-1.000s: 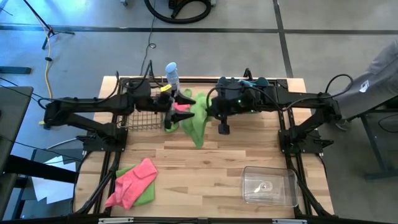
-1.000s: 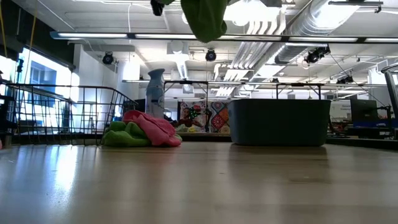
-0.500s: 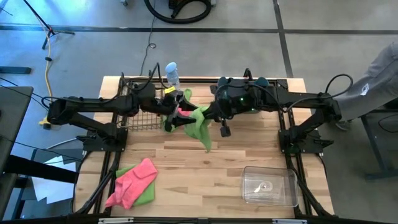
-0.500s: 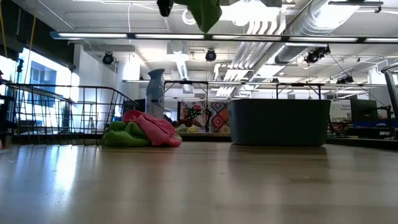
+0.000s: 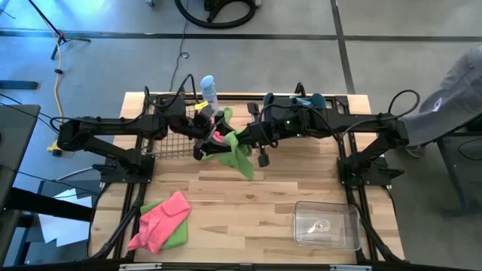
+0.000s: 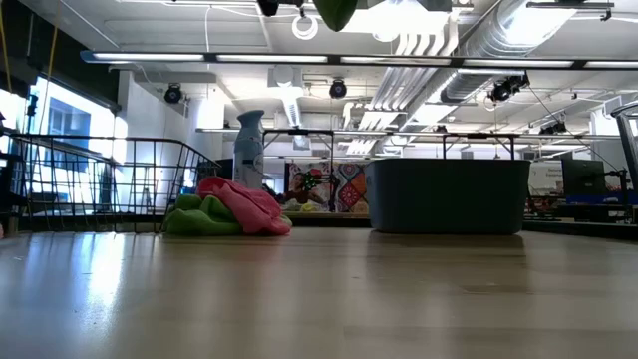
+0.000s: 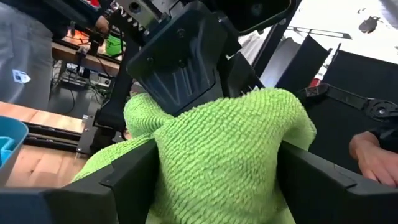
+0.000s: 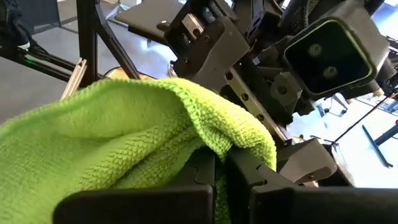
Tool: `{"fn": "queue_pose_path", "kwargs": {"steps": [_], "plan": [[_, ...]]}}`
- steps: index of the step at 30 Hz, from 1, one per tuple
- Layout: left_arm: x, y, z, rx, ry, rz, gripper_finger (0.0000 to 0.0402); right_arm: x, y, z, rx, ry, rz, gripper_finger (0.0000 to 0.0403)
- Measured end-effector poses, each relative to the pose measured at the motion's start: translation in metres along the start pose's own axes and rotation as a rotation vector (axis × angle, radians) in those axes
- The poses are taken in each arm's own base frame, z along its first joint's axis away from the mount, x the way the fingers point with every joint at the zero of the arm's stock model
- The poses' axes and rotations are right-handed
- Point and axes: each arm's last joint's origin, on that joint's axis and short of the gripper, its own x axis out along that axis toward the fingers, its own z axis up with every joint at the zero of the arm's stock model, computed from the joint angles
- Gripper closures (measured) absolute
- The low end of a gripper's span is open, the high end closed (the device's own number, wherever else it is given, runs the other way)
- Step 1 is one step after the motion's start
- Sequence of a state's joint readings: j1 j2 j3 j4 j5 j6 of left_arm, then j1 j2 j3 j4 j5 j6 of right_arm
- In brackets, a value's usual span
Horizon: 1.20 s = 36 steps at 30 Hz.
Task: Sort microfiber towel by color & place in baskets
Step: Put the top right green towel into the wire basket
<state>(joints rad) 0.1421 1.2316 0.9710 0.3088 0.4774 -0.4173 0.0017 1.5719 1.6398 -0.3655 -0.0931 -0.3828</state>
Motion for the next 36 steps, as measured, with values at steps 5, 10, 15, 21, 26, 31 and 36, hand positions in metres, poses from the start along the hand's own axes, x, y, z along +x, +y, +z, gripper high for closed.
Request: {"fn": "queue_pose_path", "kwargs": {"steps": [5,10,15,21,26,31,36], "plan": [[0.000,0.000,0.000,0.024,0.003,-0.006,0.0189,-0.001,-0.001,0.003,-0.003,-0.030,-0.017,0.0402],[-0.001,0.002,-0.001,0.055,0.020,-0.011,0.0345,-0.002,-0.001,0.004,0.019,-0.029,-0.018,0.0382],[-0.005,0.007,-0.001,0.023,0.049,-0.016,0.0366,-0.002,0.000,0.003,0.096,-0.025,-0.007,0.0340],[-0.016,0.012,-0.003,0.009,0.117,0.041,0.0366,-0.013,0.000,0.001,0.145,0.075,-0.060,0.0270],[-0.039,0.016,0.001,0.018,0.156,0.169,0.0366,-0.034,-0.001,0.006,0.149,0.168,-0.071,0.0220],[-0.065,0.011,0.013,0.091,0.107,0.312,0.0366,-0.058,-0.006,0.015,0.158,0.240,-0.101,0.0197],[-0.090,0.001,0.025,0.168,0.027,0.481,0.0366,-0.068,-0.006,0.009,0.228,0.363,-0.091,0.0194]]}}
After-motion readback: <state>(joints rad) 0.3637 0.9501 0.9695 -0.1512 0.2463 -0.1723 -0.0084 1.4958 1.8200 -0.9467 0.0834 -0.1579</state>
